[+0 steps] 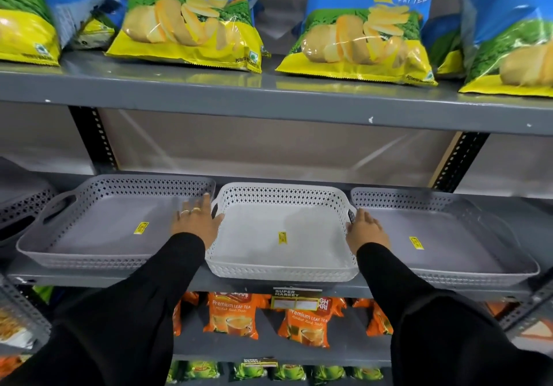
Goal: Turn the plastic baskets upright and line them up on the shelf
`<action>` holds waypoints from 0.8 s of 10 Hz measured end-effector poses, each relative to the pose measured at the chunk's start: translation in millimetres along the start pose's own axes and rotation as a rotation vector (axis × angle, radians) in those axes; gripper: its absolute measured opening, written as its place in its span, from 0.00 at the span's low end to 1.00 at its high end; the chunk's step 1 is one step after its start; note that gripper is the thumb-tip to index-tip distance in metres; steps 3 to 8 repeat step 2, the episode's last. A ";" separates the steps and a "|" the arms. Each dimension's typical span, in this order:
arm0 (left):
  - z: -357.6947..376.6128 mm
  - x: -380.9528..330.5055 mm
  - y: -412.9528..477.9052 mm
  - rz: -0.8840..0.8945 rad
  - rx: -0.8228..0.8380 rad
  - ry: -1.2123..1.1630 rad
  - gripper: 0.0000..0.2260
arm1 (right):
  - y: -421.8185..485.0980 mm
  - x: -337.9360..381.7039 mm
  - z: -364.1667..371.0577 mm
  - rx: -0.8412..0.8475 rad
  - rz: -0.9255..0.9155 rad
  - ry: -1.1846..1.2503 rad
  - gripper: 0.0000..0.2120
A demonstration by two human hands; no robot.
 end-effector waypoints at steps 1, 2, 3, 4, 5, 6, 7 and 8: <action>-26.3 -21.1 -33.0 0.330 -0.409 0.089 0.26 | -27.3 19.3 -15.1 -0.074 -0.169 -0.113 0.27; -64.4 -45.5 -71.4 0.622 -0.778 0.129 0.22 | -62.3 46.7 -14.1 -0.240 -0.426 -0.191 0.26; -64.4 -45.5 -71.4 0.622 -0.778 0.129 0.22 | -62.3 46.7 -14.1 -0.240 -0.426 -0.191 0.26; -64.4 -45.5 -71.4 0.622 -0.778 0.129 0.22 | -62.3 46.7 -14.1 -0.240 -0.426 -0.191 0.26; -64.4 -45.5 -71.4 0.622 -0.778 0.129 0.22 | -62.3 46.7 -14.1 -0.240 -0.426 -0.191 0.26; -64.4 -45.5 -71.4 0.622 -0.778 0.129 0.22 | -62.3 46.7 -14.1 -0.240 -0.426 -0.191 0.26; -64.4 -45.5 -71.4 0.622 -0.778 0.129 0.22 | -62.3 46.7 -14.1 -0.240 -0.426 -0.191 0.26; -64.4 -45.5 -71.4 0.622 -0.778 0.129 0.22 | -62.3 46.7 -14.1 -0.240 -0.426 -0.191 0.26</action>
Point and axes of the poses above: each hand's wrist, its own y-axis towards the middle knuckle, its own z-axis out of the palm, x = y × z, the point moved 5 cm from there along y, towards the middle knuckle, and after that the axes turned 9 degrees about -y, right-handed, at the moved point
